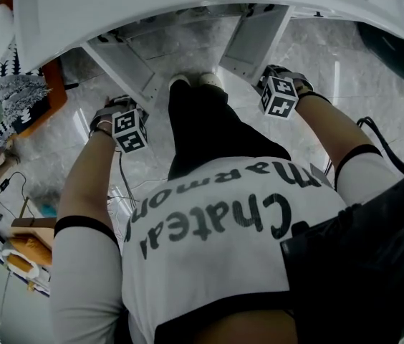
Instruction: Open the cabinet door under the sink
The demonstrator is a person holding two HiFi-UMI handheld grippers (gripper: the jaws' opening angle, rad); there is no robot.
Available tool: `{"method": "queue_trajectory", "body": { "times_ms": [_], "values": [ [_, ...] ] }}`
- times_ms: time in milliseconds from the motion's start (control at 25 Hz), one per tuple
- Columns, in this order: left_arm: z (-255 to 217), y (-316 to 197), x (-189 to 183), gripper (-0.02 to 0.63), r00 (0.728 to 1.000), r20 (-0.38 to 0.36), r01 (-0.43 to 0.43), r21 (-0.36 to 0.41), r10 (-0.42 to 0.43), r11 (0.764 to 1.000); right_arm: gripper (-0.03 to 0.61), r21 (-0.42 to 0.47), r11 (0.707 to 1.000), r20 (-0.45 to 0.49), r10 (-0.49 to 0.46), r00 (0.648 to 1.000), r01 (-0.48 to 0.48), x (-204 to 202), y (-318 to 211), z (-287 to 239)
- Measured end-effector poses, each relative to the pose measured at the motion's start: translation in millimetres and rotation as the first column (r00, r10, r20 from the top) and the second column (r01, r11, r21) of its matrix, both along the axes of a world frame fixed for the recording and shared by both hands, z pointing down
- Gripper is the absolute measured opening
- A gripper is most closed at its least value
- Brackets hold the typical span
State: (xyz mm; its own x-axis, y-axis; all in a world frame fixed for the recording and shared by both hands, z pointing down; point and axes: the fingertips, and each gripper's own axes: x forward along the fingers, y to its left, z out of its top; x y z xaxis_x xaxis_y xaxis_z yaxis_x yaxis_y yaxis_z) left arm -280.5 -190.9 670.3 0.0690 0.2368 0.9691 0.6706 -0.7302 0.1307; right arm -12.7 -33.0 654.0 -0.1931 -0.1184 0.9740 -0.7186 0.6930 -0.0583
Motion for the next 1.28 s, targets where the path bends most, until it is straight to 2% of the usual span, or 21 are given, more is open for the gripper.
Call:
{"method": "queue_trajectory", "body": {
  "times_ms": [360, 560, 840, 1000, 1160, 1280],
  "values": [
    [-1.0, -8.3, -26.0, 0.104, 0.999, 0.052, -0.009, 0.032, 0.008, 0.999, 0.037, -0.029, 0.998, -0.052, -0.062, 0.997, 0.060, 18.5, 32.5, 3.3],
    [4.5, -18.1, -46.8, 0.105, 0.994, 0.095, -0.060, 0.052, 0.055, 0.997, 0.037, -0.048, 0.996, -0.083, -0.082, 0.993, 0.078, 33.2, 50.3, 8.4],
    [1.3, -30.4, -70.8, 0.106, 0.986, 0.111, -0.137, 0.072, 0.128, 0.988, 0.037, -0.070, 0.991, -0.137, -0.120, 0.983, 0.112, 54.1, 72.2, 2.6],
    [1.0, -38.4, -81.2, 0.112, 0.982, 0.124, -0.152, 0.074, 0.142, 0.986, 0.037, -0.074, 0.991, -0.169, -0.120, 0.978, 0.109, 68.2, 82.3, 2.3],
    [-2.8, -40.9, -85.2, 0.112, 0.981, 0.132, -0.154, 0.073, 0.143, 0.985, 0.038, -0.076, 0.990, -0.211, -0.130, 0.969, 0.116, 85.5, 92.9, 7.2],
    [0.6, -47.0, -90.0, 0.110, 0.987, 0.129, -0.110, 0.108, 0.096, 0.988, 0.038, -0.083, 0.988, -0.219, -0.143, 0.965, 0.127, 92.8, 97.9, 5.4]
  ]
}}
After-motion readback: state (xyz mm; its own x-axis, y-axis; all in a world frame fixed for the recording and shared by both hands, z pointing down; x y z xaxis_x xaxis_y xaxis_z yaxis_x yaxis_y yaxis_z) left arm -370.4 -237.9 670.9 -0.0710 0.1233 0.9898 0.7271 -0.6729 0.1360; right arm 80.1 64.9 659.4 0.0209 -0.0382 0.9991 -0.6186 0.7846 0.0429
